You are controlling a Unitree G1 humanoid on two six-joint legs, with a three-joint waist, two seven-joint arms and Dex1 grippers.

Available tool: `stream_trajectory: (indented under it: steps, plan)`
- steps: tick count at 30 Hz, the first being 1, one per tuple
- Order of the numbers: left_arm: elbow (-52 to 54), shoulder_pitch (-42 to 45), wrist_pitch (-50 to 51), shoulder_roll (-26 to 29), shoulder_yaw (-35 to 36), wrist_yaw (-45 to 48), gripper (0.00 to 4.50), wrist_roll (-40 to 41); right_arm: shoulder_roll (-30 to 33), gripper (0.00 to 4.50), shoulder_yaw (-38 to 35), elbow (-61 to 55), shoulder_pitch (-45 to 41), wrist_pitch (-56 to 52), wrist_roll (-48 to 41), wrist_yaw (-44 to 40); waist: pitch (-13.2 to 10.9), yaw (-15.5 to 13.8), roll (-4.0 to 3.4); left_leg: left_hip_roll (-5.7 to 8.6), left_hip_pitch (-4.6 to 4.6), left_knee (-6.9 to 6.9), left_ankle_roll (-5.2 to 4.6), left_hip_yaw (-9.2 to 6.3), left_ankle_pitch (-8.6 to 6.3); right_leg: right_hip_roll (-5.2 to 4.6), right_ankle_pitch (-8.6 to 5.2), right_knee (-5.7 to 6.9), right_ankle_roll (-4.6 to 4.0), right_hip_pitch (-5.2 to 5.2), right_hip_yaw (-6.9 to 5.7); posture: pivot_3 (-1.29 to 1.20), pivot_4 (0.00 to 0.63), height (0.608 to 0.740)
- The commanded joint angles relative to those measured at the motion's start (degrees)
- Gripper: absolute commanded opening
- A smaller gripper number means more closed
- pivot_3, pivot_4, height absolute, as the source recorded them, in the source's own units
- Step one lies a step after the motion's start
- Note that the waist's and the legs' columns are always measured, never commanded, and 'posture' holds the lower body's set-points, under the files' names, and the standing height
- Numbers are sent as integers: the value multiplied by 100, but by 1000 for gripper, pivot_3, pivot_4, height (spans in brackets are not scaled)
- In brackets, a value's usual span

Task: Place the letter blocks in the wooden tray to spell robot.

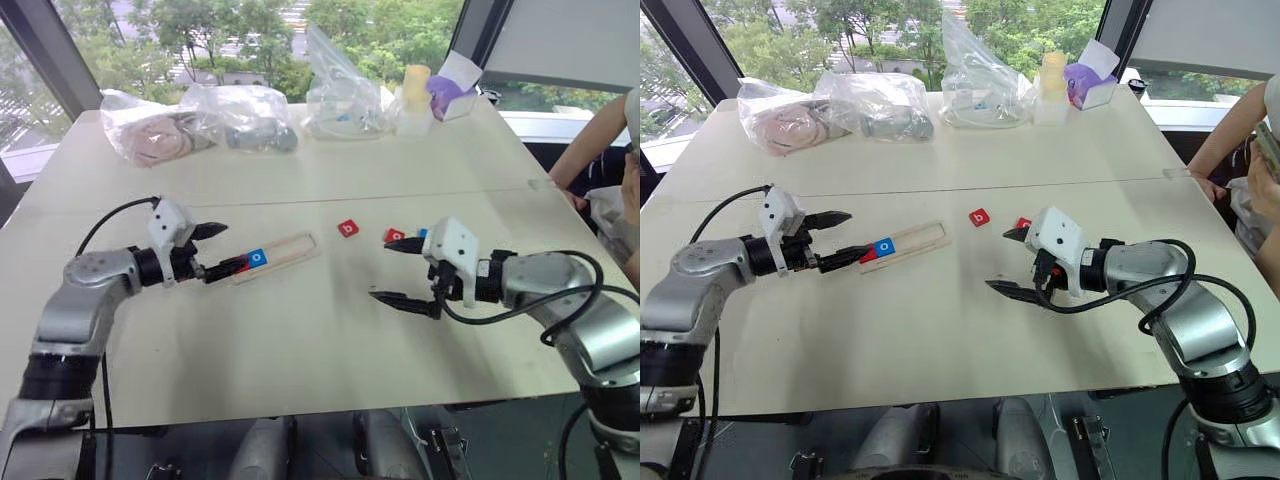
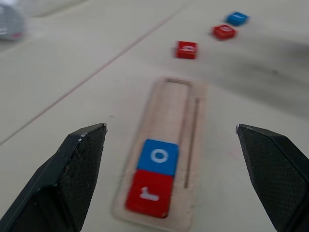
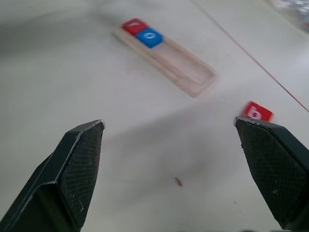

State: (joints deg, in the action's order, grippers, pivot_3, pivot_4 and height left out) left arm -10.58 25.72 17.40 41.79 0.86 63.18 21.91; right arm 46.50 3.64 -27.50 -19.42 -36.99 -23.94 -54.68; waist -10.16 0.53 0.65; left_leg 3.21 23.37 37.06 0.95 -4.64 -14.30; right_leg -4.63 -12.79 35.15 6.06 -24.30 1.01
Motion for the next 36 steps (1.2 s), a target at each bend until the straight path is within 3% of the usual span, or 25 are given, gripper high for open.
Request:
stream_trajectory:
  steps: [1,12,34,36]
  plan:
    - [-932,605,-392,12,-324,713,4500,-305,104,4459,38,-202,-123,46,-60,-135,-2,4,4,0,0,1,0,-1,0,0,1,3,1,0,0,0,150,740]
    - [-3309,1810,-1670,-325,-805,1451,4500,-1217,-20,4459,-23,-433,84,-101,-23,240,-5,4,7,0,4,1,0,-2,0,-4,12,4,22,-6,3,0,150,740]
    - [-4219,1691,-2386,-434,-933,1227,4500,-1953,-50,4459,100,-565,49,-190,-15,481,-2,13,6,0,-3,8,0,-2,1,-3,14,29,25,-7,3,0,150,740]
    - [-4160,1586,-2401,-425,-946,1238,3621,-1968,-42,4500,111,-534,18,-171,1,470,-1,26,5,0,-5,8,0,-2,1,-2,14,31,25,-7,4,0,150,740]
